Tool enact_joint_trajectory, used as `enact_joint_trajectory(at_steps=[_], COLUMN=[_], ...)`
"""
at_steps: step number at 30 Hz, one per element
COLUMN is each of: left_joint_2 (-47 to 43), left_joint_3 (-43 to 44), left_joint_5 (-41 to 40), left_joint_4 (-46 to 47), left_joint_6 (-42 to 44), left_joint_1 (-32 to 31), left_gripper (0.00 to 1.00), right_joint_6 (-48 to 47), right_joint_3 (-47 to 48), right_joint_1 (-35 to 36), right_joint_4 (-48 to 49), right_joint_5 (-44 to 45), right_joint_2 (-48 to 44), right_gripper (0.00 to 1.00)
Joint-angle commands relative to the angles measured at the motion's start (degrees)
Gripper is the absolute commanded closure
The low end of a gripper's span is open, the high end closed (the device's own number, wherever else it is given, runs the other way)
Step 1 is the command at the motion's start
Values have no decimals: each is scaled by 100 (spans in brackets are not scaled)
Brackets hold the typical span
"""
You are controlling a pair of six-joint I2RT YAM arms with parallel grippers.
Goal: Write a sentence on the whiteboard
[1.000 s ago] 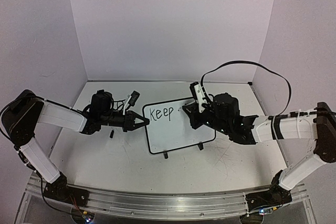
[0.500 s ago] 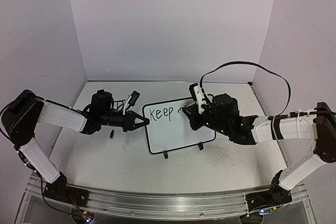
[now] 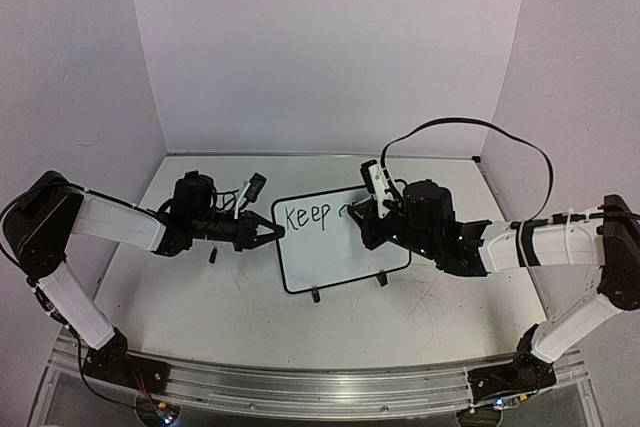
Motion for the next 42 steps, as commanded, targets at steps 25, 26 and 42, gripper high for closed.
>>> enact_joint_trajectory(at_steps=[25,26,42], left_joint_2=[67,64,29], left_joint_3=[190,193,181], left_joint_5=[-375,-375,-366], left_joint_4=[-91,-91,-101], left_joint_6=[254,254,271], left_joint_1=[-4,-4,-4], left_gripper=[100,100,100], right_joint_6=[-28,-35,-126], right_joint_3=[-130,-114,67], right_joint_1=[-173,-178,-196], right_joint_4=[71,102,345], right_joint_5=[184,226,313], right_joint_2=[-674,-641,-410], right_gripper=[100,100,100])
